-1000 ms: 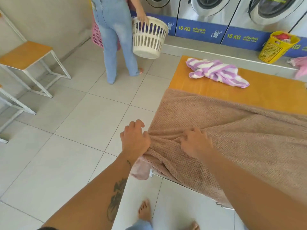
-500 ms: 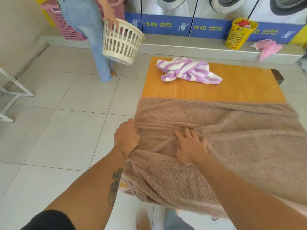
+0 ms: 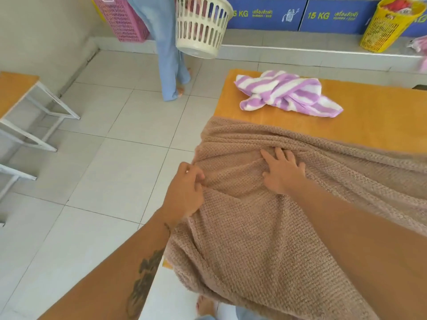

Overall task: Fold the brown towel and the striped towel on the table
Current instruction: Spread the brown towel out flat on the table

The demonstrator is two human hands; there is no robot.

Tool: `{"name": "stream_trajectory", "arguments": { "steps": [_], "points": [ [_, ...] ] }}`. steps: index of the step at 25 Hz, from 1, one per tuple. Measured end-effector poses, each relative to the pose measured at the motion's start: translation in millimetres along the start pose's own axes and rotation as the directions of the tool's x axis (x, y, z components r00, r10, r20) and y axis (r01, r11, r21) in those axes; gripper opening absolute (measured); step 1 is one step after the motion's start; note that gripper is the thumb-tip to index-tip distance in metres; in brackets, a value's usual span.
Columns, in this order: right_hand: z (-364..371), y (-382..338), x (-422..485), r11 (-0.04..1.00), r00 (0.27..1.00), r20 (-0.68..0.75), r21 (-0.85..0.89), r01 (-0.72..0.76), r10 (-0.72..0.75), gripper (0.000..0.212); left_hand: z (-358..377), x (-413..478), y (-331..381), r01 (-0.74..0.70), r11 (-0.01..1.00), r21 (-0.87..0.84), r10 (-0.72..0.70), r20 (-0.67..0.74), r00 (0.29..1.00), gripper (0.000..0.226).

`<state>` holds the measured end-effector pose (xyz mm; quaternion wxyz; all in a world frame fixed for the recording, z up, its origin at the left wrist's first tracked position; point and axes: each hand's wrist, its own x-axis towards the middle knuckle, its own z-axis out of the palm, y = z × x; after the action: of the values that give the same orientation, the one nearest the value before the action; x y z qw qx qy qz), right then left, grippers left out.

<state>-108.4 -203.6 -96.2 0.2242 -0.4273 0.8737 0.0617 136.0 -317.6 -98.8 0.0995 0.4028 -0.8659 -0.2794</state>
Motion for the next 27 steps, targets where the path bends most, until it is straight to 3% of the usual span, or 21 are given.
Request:
{"name": "stream_trajectory", "arguments": {
  "steps": [3,6,10,12,14,16,17,20,24,27],
  "points": [
    [10.1,-23.1,-33.5,0.999,0.988,-0.156,0.028,-0.02,0.024,0.066,5.5,-54.5,-22.3,-0.034,0.999,0.005,0.034,-0.091,0.995,0.018],
    [37.7,-57.9,-98.5,0.974,0.955,-0.281,0.171,0.148,-0.095,0.046,5.9,-98.0,-42.4,0.008,0.995,-0.097,-0.019,-0.11,0.994,0.017],
    [86.3,-96.9,-190.2,0.888,0.93,-0.265,0.315,0.334,-0.256,0.025,2.2,-145.5,-60.0,0.083,0.96,-0.269,-0.101,-0.053,0.993,0.026],
    [107.0,-107.8,-220.0,0.89,0.935,-0.165,0.293,0.349,-0.313,0.029,-2.2,-168.4,-67.4,0.023,0.955,-0.297,-0.038,-0.044,0.998,0.031],
    [122.6,-113.1,-236.3,0.943,0.952,-0.055,0.131,0.306,-0.301,0.037,-2.4,-191.2,-75.1,-0.071,0.976,-0.204,0.081,0.041,0.996,0.04],
    [124.4,-117.7,-238.5,0.972,0.971,-0.058,0.022,0.233,-0.232,0.032,0.3,-203.7,-80.4,-0.108,0.988,-0.106,0.121,0.127,0.985,0.045],
    [121.2,-121.7,-237.7,0.978,0.977,-0.058,0.025,0.207,-0.205,0.026,1.0,-204.9,-80.9,-0.117,0.989,-0.086,0.126,0.104,0.987,0.041],
    [99.8,-131.9,-238.3,0.952,0.975,-0.021,0.209,0.222,-0.223,0.014,-12.9,-197.8,-71.8,-0.108,0.994,0.016,0.108,-0.007,0.994,0.02],
    [79.4,-123.1,-249.2,0.878,0.955,0.012,0.396,0.267,-0.296,0.016,-42.1,-206.0,-86.9,-0.145,0.96,0.239,0.158,-0.038,0.987,0.016],
    [77.1,-109.2,-256.8,0.887,0.969,0.01,0.406,0.222,-0.247,0.034,-50.5,-217.1,-93.0,-0.073,0.983,0.169,0.084,-0.06,0.995,0.024]
  ]
}}
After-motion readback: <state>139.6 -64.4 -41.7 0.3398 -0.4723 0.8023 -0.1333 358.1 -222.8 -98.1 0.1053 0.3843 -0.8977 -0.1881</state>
